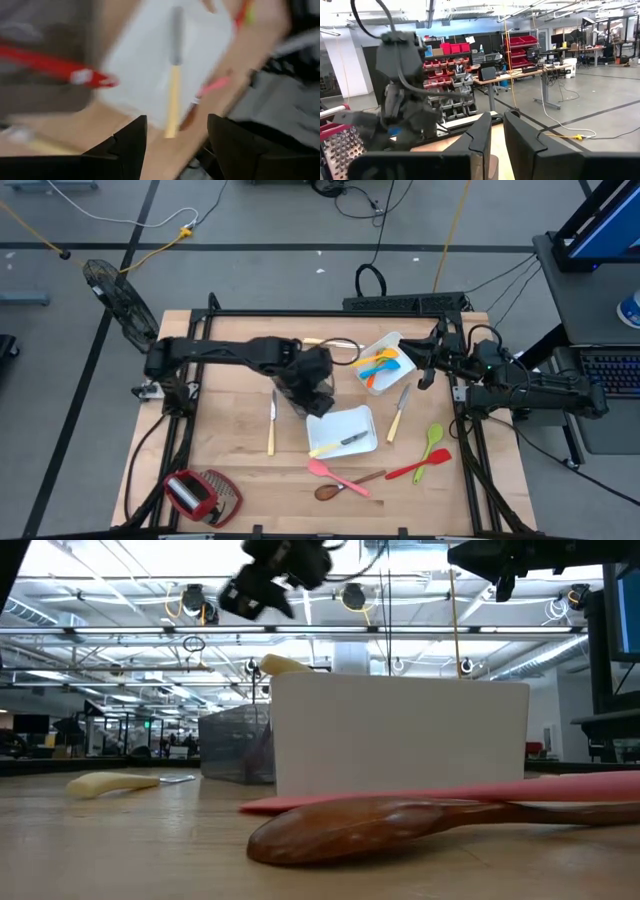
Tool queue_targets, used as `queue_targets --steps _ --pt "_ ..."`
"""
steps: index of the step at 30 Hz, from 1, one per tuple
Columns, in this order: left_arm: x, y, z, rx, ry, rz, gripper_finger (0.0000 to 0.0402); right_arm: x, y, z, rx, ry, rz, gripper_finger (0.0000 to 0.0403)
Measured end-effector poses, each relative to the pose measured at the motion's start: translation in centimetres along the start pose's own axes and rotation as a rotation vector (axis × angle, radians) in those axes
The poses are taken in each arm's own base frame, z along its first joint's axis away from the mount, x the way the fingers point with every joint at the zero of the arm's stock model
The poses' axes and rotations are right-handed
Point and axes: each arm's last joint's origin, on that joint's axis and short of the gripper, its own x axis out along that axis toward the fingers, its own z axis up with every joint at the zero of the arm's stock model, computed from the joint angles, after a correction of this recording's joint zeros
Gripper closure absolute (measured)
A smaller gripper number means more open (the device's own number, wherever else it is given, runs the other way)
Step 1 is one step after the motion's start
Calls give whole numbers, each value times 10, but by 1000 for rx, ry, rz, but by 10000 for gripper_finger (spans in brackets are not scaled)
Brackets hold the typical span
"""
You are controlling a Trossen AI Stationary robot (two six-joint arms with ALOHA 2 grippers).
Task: Pick & Place Kitchen Items
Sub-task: Put the yellow table knife into the bottom white bin
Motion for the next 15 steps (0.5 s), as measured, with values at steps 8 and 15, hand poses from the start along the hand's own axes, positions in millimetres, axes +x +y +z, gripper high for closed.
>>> queue_targets --steps 8,15 --pt "-24 15 -36 -202 -112 392 190 0 0 -1 -1 6 -1 355" --pt "-17 27 -52 -300 -62 552 190 0 0 -1 -2 16 -2 355"
